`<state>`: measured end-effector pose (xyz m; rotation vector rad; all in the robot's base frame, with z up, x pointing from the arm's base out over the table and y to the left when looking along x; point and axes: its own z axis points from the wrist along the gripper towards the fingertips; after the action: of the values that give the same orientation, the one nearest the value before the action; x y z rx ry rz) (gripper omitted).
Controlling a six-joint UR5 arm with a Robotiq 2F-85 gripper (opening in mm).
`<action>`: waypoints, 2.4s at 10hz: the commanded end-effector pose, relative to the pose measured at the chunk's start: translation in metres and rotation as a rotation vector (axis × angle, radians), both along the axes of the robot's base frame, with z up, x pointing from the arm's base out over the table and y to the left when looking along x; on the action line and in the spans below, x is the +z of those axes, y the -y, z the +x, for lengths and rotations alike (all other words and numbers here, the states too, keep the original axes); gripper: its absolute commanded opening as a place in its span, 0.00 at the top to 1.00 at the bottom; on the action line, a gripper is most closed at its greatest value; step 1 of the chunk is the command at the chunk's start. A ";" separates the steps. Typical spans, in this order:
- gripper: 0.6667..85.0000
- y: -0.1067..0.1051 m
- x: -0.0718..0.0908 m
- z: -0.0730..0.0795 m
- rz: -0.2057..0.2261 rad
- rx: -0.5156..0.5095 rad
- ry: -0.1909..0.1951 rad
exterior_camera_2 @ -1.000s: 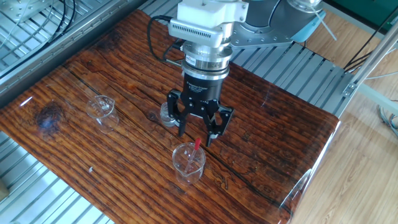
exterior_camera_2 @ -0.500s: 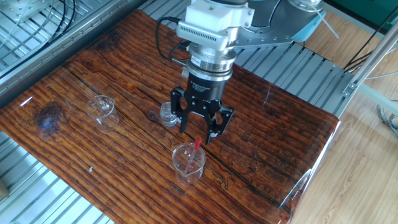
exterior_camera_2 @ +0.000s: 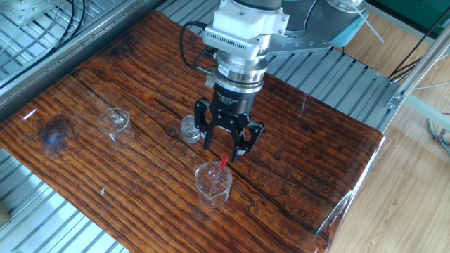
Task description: Transfer liquid using a dropper
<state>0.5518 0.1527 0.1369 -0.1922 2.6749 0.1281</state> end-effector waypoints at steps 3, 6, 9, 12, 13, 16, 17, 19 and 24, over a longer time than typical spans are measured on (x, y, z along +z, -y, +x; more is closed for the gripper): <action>0.34 0.002 -0.006 -0.006 -0.014 -0.022 -0.004; 0.34 -0.003 -0.002 0.002 0.009 -0.024 0.011; 0.36 -0.007 0.003 0.004 0.004 -0.018 0.013; 0.36 -0.002 -0.001 -0.002 -0.033 0.004 -0.007; 0.35 -0.001 -0.003 -0.007 -0.042 0.008 -0.019; 0.34 -0.002 -0.004 -0.008 -0.032 0.010 -0.030; 0.34 -0.005 -0.004 -0.010 -0.027 0.018 -0.027; 0.32 -0.009 -0.003 -0.008 -0.005 0.029 -0.030; 0.33 -0.013 -0.006 -0.020 0.005 0.048 -0.094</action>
<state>0.5406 0.1660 0.1326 -0.2502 2.7235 0.1484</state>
